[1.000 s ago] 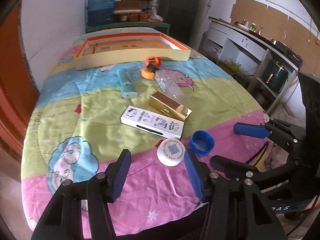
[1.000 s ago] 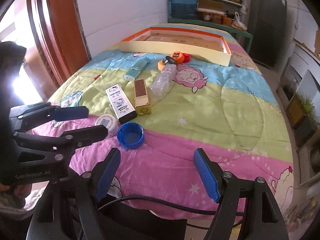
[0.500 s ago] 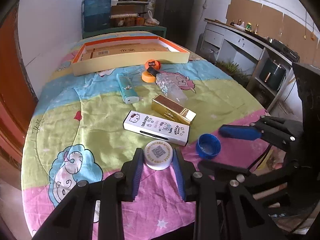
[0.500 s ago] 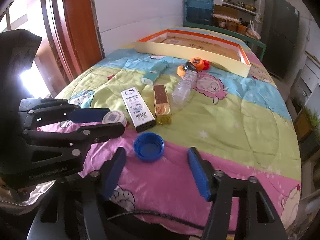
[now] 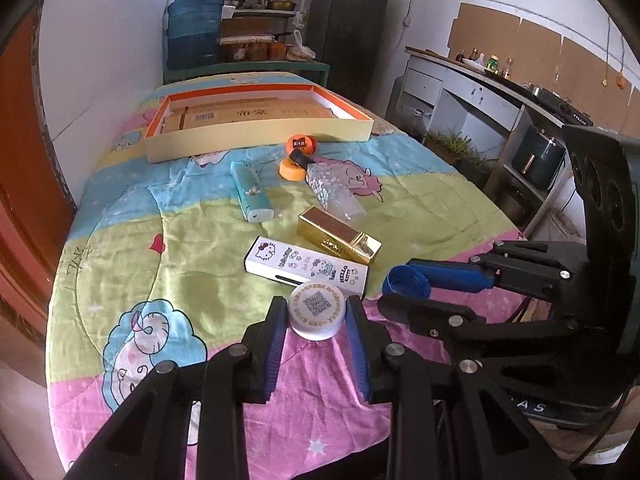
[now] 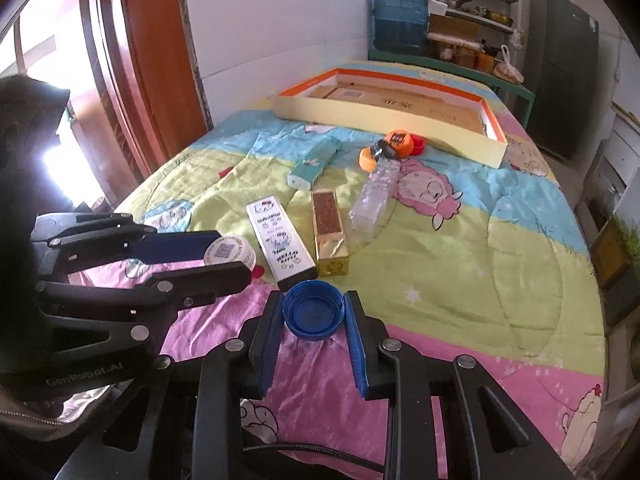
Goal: Organize rigid objects
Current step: 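Grasp the white round QR-code jar with the left tool while the right tool grasps the blue bottle cap, then carry the white jar with the left tool while the right tool carries the blue cap over the tray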
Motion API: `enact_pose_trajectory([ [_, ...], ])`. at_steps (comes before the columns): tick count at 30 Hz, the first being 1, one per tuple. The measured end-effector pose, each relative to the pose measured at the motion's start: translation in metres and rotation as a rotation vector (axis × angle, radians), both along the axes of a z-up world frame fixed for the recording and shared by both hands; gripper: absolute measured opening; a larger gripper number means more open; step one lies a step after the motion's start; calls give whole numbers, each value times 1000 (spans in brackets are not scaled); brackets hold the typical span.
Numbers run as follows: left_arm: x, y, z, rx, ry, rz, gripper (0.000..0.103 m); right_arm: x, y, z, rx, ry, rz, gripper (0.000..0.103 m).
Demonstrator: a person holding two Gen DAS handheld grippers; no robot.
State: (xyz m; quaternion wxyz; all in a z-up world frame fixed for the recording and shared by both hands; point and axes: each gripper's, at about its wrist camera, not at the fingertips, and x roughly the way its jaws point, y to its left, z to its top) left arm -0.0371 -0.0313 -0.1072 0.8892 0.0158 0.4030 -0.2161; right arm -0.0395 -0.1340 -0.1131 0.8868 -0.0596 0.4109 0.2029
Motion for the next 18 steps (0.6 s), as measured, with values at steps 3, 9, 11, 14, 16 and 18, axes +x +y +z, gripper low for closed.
enact_pose_trajectory([
  [3,1,0,2,-3,3,4,30,2,-2,5,5,-10,-9,30],
  [9,3,4,15,-17,-19,22,30,6,-4,12,16,-21,-17,30],
  [11,4,6,21,-19,-31,31,30,8,-3,14,19,-26,-18,30],
  [14,8,9,28,-25,-39,43,30,11,-3,19,24,-38,-23,30],
  [16,12,10,30,-23,-39,53,30,13,-4,22,26,-45,-28,30],
  [18,17,11,31,-20,-34,69,30,17,-4,24,32,-50,-36,30],
])
